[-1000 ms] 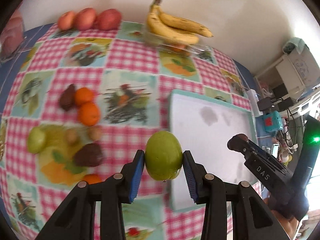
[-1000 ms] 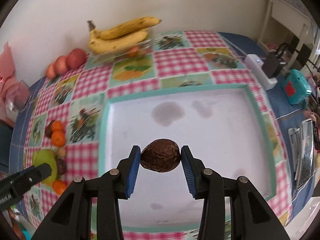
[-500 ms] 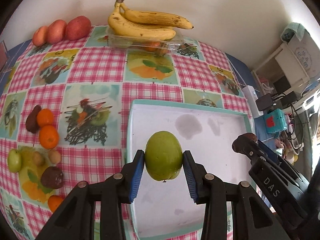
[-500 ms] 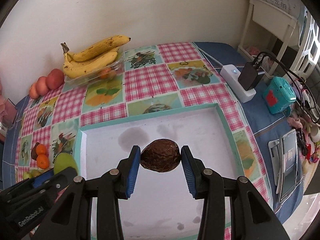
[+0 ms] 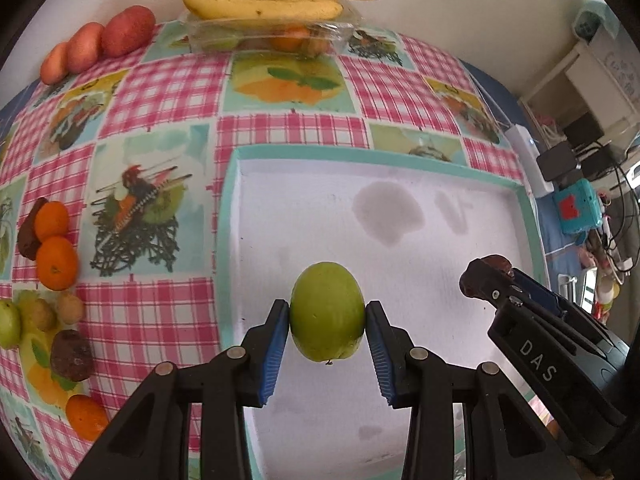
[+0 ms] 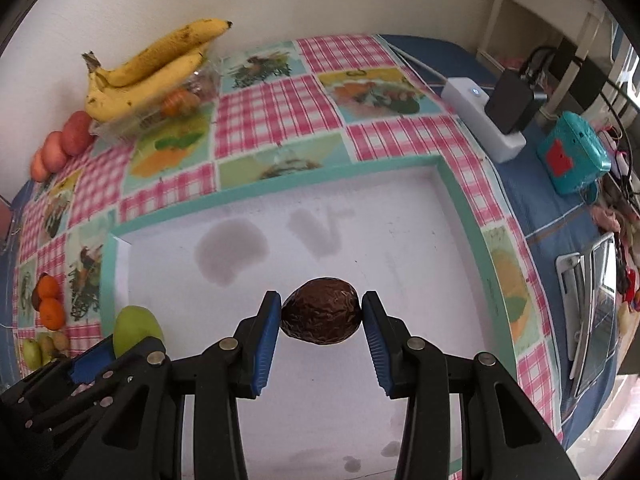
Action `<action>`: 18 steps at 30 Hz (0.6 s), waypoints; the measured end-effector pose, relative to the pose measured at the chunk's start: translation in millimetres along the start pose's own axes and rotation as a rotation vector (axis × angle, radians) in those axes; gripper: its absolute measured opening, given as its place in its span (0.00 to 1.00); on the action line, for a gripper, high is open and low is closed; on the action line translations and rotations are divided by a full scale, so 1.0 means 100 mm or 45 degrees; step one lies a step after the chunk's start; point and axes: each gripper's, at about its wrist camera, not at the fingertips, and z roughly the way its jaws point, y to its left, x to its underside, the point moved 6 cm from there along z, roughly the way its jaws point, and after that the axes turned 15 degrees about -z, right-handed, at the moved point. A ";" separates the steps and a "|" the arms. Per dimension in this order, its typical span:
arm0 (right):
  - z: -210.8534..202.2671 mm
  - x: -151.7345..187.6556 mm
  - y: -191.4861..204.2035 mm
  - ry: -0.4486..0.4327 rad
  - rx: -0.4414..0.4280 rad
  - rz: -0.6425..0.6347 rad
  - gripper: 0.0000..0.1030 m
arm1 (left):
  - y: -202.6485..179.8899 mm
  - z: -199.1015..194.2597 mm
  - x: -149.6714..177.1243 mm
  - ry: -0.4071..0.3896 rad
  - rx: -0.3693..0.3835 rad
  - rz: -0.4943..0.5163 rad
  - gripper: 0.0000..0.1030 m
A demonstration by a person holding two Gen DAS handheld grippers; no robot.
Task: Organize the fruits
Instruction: 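Carry the green pear with the left tool while the right tool carries the brown fruit over the white tray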
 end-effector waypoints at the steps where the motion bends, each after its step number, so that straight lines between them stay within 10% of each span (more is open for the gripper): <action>1: 0.02 0.01 -0.01 0.008 0.002 0.000 0.42 | 0.00 0.01 0.01 0.002 -0.006 0.005 0.41; 18: 0.09 0.09 -0.02 0.038 0.000 -0.007 0.42 | -0.05 0.09 0.02 0.004 -0.038 0.022 0.41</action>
